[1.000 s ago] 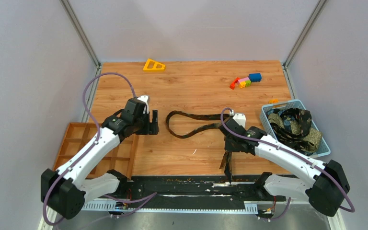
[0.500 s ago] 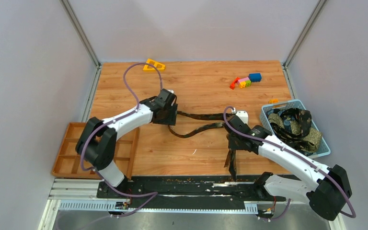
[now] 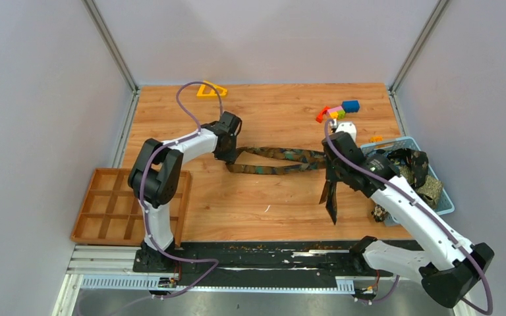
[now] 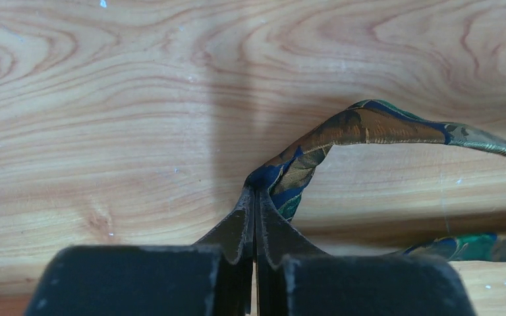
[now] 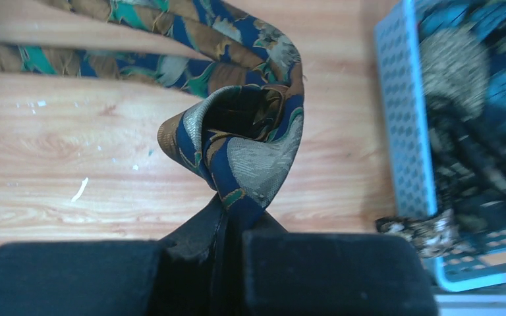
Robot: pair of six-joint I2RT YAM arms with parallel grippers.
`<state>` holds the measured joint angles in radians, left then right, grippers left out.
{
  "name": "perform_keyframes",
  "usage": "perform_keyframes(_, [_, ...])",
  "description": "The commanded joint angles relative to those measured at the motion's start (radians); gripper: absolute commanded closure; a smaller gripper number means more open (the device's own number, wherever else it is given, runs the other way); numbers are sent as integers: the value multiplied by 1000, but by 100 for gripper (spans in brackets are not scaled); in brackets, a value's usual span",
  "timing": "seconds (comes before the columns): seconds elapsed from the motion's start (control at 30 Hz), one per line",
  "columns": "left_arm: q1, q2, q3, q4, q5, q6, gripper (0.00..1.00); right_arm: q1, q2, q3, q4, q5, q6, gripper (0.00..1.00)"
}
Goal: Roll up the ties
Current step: Flatten out the tie at the center of the board.
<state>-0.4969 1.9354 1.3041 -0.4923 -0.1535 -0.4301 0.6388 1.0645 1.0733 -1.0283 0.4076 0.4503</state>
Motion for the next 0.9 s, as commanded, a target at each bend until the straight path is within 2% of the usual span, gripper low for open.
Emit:
perform_keyframes(0.0, [-6,-61,-48,-53,10,39,100,-40,-28,147,-12,102,-217,100])
perform_keyframes(0.2, [-6,-228,-248,-93,133,5,100,-108,4,276,54,95,-488,100])
perform_keyframes(0.33, [-15,-394,-407,-111,210,-24,100,-193,110,403,28,3,-600,100])
perform_keyframes(0.5, [-34,-559,-539,-148,319,-46,100,-273,300,514,-29,-114,-686,100])
perform_keyframes(0.63, [-99,-644,-612,-122,442,-129,100,-351,531,607,-97,-254,-708,100])
perform_keyframes(0.73, [-147,-703,-635,-132,452,-168,100,-392,702,668,-154,-346,-704,100])
perform_keyframes(0.87, [-152,-779,-688,-146,488,-185,100,-428,889,740,-204,-424,-696,100])
